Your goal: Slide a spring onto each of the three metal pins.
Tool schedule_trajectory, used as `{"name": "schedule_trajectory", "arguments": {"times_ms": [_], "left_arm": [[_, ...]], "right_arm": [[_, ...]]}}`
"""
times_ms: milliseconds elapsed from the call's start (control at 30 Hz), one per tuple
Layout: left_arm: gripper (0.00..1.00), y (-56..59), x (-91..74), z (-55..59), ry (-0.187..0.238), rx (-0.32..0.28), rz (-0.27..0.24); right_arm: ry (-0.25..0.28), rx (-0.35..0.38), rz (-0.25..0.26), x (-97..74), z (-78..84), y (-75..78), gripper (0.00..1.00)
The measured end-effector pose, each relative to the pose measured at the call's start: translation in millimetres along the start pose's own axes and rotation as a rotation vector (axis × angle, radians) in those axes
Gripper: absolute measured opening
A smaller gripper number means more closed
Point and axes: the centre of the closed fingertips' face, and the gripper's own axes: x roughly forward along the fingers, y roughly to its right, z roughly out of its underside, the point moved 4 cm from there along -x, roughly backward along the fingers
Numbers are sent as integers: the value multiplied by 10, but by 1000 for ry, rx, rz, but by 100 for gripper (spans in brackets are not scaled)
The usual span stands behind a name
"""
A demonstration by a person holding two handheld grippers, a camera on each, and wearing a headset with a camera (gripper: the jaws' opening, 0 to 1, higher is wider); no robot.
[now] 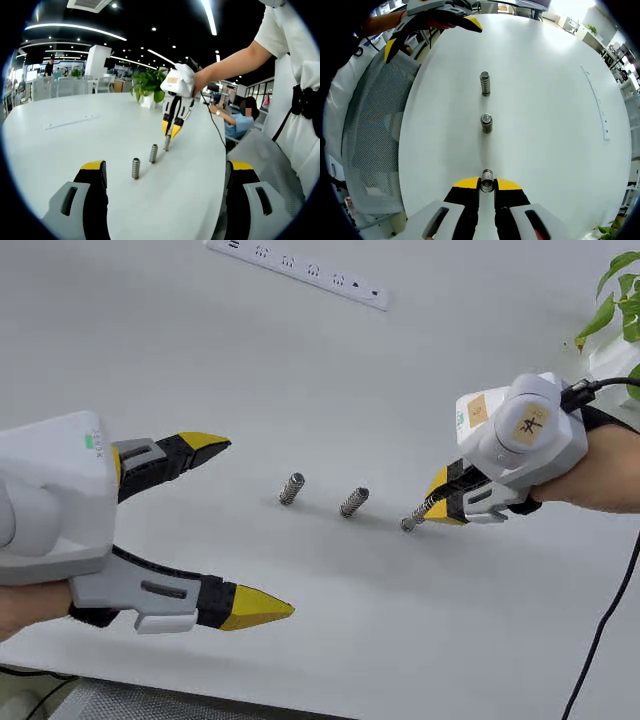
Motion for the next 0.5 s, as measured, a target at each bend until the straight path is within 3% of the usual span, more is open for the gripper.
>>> {"name": "schedule_trajectory", "arguments": {"times_ms": [500], "left_arm": [[99, -2, -6, 1, -5, 1, 3]], "right_arm": [[-14, -17, -4, 102, -57, -109, 7]]}}
